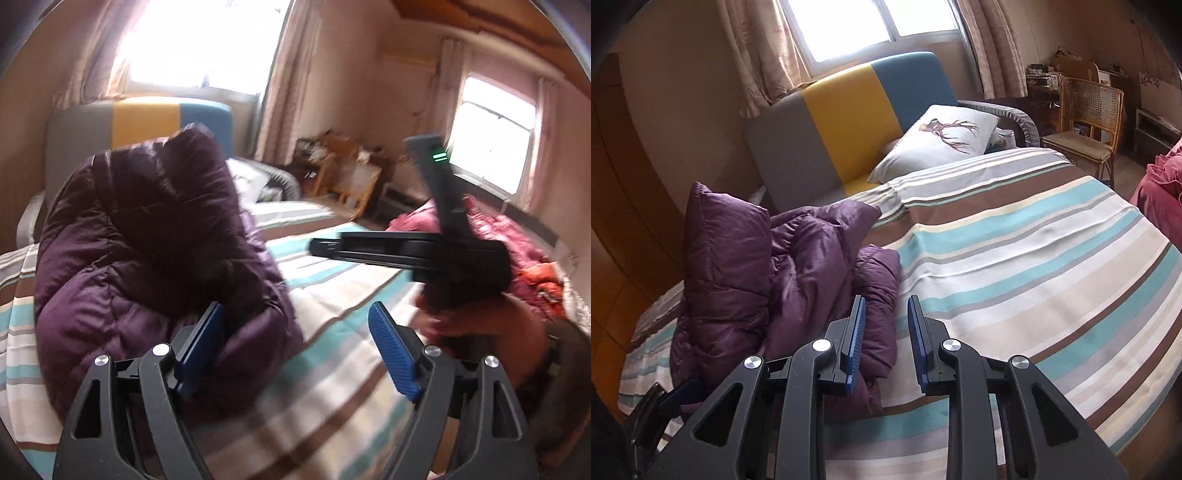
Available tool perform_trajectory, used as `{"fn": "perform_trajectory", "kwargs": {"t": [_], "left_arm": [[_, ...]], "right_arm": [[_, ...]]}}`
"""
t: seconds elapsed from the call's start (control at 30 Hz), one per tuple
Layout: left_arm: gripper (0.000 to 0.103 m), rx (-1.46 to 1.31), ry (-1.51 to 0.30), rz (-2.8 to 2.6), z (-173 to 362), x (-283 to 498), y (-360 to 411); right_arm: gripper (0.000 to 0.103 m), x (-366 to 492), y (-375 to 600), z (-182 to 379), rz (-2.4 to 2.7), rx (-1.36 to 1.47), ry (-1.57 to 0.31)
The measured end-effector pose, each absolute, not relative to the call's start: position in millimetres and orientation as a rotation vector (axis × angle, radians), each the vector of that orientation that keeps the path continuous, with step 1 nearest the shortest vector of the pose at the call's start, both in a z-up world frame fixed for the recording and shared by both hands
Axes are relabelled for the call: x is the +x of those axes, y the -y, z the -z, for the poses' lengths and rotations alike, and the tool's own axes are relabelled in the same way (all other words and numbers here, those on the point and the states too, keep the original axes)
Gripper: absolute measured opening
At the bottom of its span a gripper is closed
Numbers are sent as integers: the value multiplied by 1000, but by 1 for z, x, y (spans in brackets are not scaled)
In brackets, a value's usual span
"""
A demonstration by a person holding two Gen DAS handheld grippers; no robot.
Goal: Fold large clothes
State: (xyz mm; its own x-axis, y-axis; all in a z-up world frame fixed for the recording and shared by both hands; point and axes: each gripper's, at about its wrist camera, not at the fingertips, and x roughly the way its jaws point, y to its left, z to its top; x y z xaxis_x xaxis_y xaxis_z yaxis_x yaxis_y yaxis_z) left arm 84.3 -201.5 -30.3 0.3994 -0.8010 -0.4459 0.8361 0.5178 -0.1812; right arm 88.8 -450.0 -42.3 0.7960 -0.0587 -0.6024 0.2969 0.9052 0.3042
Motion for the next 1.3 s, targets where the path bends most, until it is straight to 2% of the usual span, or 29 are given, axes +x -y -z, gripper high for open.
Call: {"fn": "perform_trajectory", "kwargs": {"t": [0.2, 0.23, 0.27, 0.3, 0.33, 0.37, 0.4, 0.43, 0.5, 0.57, 0.63, 0.67, 0.7, 0.73, 0.9, 1.0, 1.13, 1.3], "left_arm": [[79, -88, -474, 763, 11, 108, 123], [78, -101, -476, 697, 13, 116, 111], [78, -124, -501, 599, 16, 134, 93], [76, -144, -525, 546, 21, 146, 82], [73, -164, -560, 480, 28, 165, 71], [69, -164, -593, 448, 34, 177, 64], [56, -162, -648, 426, 43, 192, 60], [46, -158, -683, 430, 50, 200, 58], [39, -137, -727, 454, 61, 211, 76], [28, -92, -710, 475, 60, 206, 91], [6, -48, -701, 502, 57, 201, 106], [3, -18, -697, 512, 54, 198, 115], [1, 4, -693, 514, 52, 197, 123], [1, 13, -693, 517, 49, 198, 132], [1, 35, -706, 561, 33, 207, 153], [6, 95, -705, 589, 30, 211, 170], [6, 171, -726, 610, 33, 216, 188], [6, 219, -747, 608, 50, 228, 209]], "right_arm": [[23, 92, 434, 28, 114, 421, -603], [28, 93, 430, 24, 93, 418, -597], [39, 94, 425, 20, 75, 416, -592], [63, 94, 421, 18, 54, 417, -585], [64, 95, 416, 15, 22, 411, -576], [59, 97, 411, 13, 18, 383, -577], [48, 101, 405, 12, 25, 352, -590], [46, 105, 401, 12, 13, 336, -602], [42, 114, 395, 17, -17, 341, -636], [42, 120, 392, 22, -49, 353, -666], [42, 128, 391, 28, -79, 371, -697], [42, 132, 391, 30, -61, 348, -707], [30, 134, 390, 29, -45, 319, -710], [14, 135, 394, 28, -31, 303, -703], [12, 139, 420, 38, 47, 322, -698], [12, 144, 433, 57, 137, 317, -723], [12, 154, 441, 96, 187, 349, -787], [12, 158, 436, 120, 220, 338, -769]]}}
